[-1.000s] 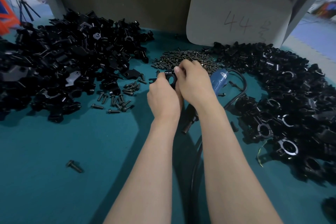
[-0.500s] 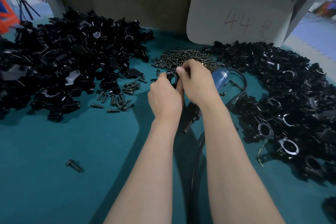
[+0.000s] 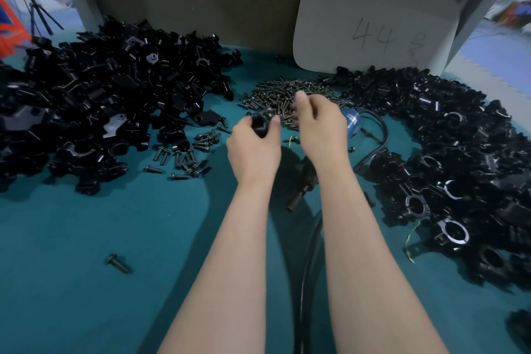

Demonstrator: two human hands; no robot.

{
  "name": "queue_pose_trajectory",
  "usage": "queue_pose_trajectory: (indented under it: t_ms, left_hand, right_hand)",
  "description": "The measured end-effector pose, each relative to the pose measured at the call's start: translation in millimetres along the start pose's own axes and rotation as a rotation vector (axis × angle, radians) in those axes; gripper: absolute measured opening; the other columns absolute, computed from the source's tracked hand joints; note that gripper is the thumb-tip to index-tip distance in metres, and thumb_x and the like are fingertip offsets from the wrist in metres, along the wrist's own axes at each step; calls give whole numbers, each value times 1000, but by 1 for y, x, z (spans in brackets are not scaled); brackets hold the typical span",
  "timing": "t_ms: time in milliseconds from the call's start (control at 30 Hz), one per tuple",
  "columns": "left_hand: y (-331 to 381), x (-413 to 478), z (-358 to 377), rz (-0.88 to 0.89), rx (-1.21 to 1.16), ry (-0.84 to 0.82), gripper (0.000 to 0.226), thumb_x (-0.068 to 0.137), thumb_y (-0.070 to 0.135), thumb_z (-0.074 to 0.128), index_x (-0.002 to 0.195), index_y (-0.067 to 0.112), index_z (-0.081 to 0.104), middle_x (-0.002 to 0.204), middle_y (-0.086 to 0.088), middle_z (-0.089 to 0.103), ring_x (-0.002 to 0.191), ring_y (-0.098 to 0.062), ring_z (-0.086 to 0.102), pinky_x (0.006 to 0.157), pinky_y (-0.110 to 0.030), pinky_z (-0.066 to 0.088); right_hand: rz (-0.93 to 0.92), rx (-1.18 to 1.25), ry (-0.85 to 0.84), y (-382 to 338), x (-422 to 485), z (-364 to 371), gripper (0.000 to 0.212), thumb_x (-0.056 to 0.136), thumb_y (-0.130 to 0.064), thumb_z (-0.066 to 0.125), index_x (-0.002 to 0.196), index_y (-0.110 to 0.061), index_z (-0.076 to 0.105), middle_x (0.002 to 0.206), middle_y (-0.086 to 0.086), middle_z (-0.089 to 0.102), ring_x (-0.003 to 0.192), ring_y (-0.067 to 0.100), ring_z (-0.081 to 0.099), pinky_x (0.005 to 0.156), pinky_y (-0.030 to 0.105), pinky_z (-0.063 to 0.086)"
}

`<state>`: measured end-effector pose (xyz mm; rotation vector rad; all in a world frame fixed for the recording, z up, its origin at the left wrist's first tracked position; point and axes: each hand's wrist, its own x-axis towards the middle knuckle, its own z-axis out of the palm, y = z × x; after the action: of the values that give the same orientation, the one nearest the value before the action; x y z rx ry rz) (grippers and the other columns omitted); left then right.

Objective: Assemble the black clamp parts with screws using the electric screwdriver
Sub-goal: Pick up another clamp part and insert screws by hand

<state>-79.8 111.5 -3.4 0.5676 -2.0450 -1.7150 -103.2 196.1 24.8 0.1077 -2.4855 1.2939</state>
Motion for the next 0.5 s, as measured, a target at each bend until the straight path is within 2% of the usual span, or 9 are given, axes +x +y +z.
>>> queue_pose_trajectory:
  t_ms: [33,100,167,267,333,433,500]
  left_hand:
    - [0,3,-4,-92,-180,4,19,91,32,65,89,14,64,81,-2,69,82,-23,69,80,-35,56]
    - [1,9,-10,-263,-550,1,14,93,23,64,84,13,60,78,-3,66,72,-17,69,70,-26,59]
    - [3,12,-14,-366,-798,-30,12,93,19,64,89,9,57,85,-8,65,71,-15,68,66,-20,58]
    - [3,12,-15,-474,-998,-87,17,93,15,64,102,3,56,94,-16,65,75,-18,68,68,-22,60]
    - [2,12,-16,-538,-1075,-95,14,93,13,63,100,2,57,105,-22,64,83,-23,69,71,-25,60]
    - [4,13,-19,-610,-1165,-107,11,93,11,63,98,2,58,123,-27,58,106,-30,66,78,-29,59]
    - [4,13,-20,-650,-1223,-125,9,92,8,64,97,2,59,124,-29,56,108,-33,65,78,-30,59]
  right_hand:
    - [23,-6,47,3,2,-3,29,101,-30,42,101,-12,64,93,2,68,88,18,60,79,32,46]
    - [74,-104,62,7,5,-8,24,99,-17,42,108,-13,64,103,4,68,90,20,61,79,29,47]
    - [99,-294,-84,9,10,-3,27,96,-9,44,113,-12,65,110,8,67,93,23,61,79,28,47]
    - [129,-529,-335,1,16,11,32,90,-2,49,118,-7,63,118,14,63,105,30,59,84,31,47]
    - [170,-580,-425,-2,20,19,40,87,0,49,125,-9,58,123,16,59,112,31,55,85,31,46]
    - [194,-645,-468,-1,20,29,44,86,-4,51,129,-13,55,129,14,55,121,33,47,93,35,45]
    - [189,-666,-450,0,18,33,44,86,-6,53,128,-15,56,128,14,55,120,34,49,97,39,45]
